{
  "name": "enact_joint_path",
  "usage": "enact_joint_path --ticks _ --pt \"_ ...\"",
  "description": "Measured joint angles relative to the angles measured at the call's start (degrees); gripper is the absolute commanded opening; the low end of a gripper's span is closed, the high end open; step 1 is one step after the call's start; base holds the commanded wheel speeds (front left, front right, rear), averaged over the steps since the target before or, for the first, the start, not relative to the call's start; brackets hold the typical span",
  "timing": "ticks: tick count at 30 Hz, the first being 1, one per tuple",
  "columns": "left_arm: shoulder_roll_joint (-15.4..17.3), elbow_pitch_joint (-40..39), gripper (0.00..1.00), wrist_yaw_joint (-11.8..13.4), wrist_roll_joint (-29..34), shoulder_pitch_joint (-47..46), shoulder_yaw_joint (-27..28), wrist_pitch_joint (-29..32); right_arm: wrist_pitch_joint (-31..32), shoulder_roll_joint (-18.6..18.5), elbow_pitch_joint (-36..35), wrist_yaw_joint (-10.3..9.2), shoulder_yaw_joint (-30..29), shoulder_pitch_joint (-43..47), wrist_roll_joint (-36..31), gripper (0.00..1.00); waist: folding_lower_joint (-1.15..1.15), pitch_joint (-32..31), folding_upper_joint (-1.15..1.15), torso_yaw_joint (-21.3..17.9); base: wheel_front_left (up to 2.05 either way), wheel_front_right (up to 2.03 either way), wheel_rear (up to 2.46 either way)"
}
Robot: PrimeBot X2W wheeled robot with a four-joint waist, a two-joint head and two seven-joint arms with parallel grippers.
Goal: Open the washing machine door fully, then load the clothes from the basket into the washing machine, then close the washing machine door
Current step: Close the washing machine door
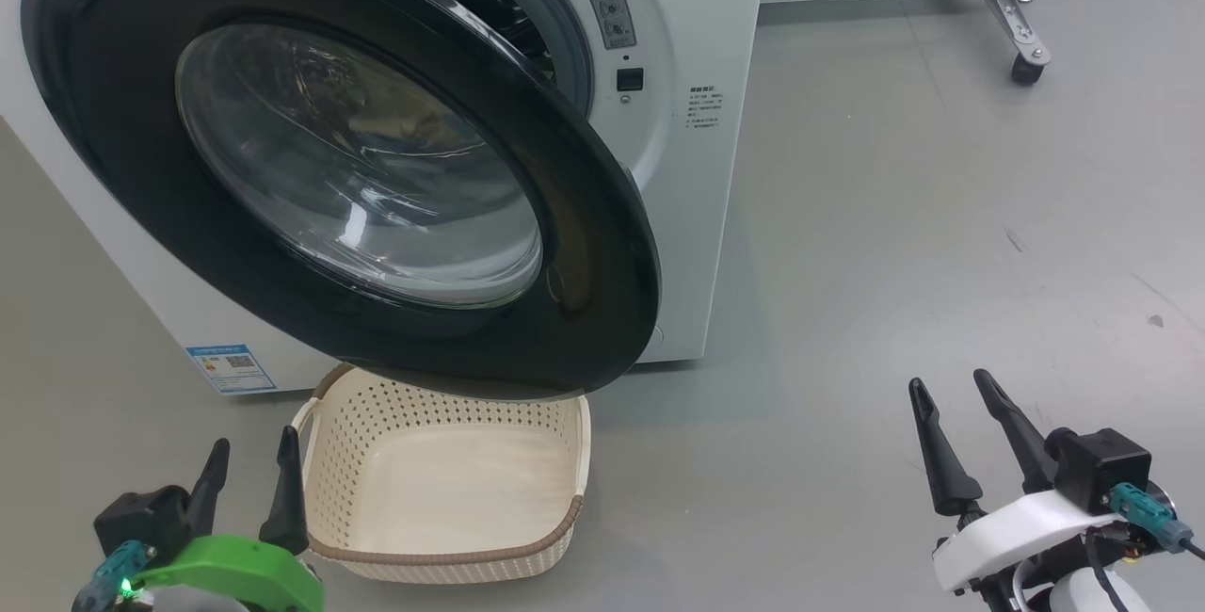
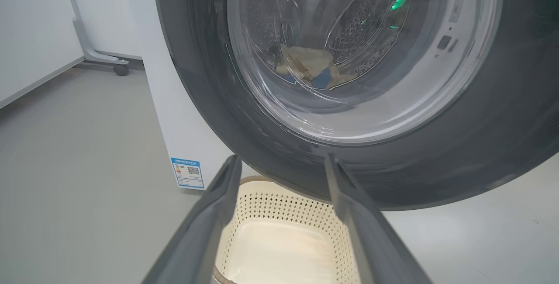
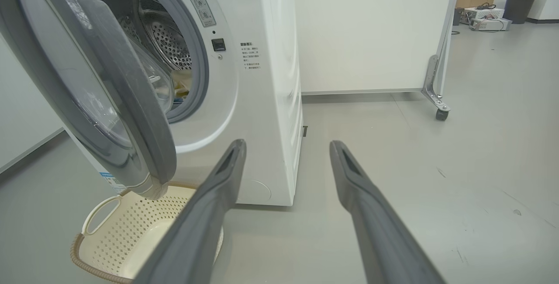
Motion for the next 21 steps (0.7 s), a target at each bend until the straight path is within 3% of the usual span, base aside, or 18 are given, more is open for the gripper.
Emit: enact_joint_path --ticks 21 --pt "-1.97 -3.52 1.00 -0.58 4.32 4.45 5.38 0.00 0.00 -0.32 -0.16 0.00 -0.01 0.02 -0.62 1.00 0.00 -0.11 0.00 -0.10 0.00 0.00 0.00"
